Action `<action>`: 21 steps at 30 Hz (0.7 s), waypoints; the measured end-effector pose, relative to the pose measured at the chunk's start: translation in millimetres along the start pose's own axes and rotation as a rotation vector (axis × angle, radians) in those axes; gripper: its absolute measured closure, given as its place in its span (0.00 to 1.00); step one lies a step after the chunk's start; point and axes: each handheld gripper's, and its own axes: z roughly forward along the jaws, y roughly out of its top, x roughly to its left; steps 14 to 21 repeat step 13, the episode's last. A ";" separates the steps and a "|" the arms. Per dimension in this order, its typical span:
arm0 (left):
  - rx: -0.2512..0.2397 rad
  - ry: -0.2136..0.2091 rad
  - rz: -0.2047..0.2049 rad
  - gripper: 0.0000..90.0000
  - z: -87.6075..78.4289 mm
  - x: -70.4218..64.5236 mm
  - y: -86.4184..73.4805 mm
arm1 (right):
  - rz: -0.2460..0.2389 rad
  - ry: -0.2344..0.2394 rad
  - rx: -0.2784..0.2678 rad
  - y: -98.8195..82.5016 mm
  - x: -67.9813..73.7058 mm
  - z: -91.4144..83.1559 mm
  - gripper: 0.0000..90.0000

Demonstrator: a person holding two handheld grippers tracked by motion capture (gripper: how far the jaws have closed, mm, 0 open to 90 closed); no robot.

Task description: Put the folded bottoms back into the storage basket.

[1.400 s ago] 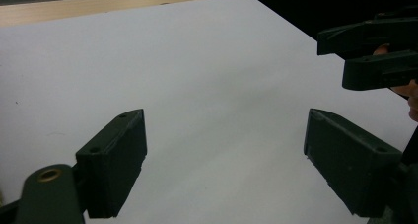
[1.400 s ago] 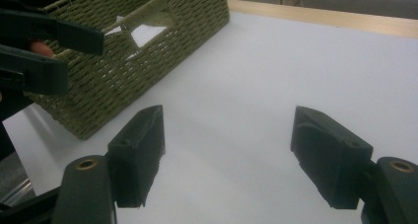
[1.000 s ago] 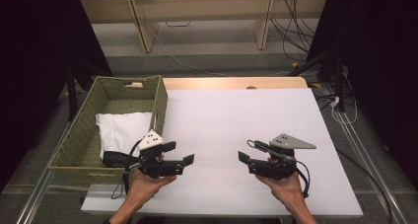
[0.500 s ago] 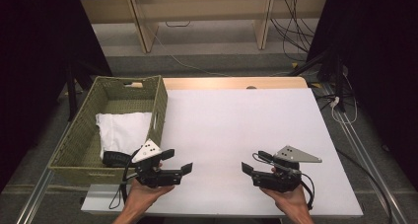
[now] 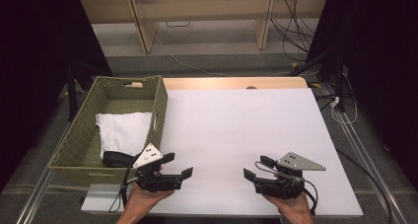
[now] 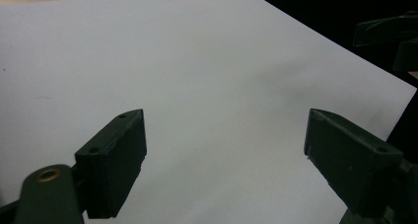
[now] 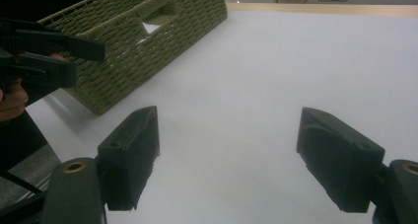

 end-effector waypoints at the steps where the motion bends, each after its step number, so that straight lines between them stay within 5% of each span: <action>1: -0.003 -0.002 -0.009 0.18 -0.5 1.1 0.2 | -0.001 0.000 -0.001 0.1 0.0 0.0 0.28; 21: -0.007 -0.003 -0.027 0.18 -0.1 4.0 0.5 | -0.002 -0.003 -0.006 0.7 -2.1 -1.8 0.28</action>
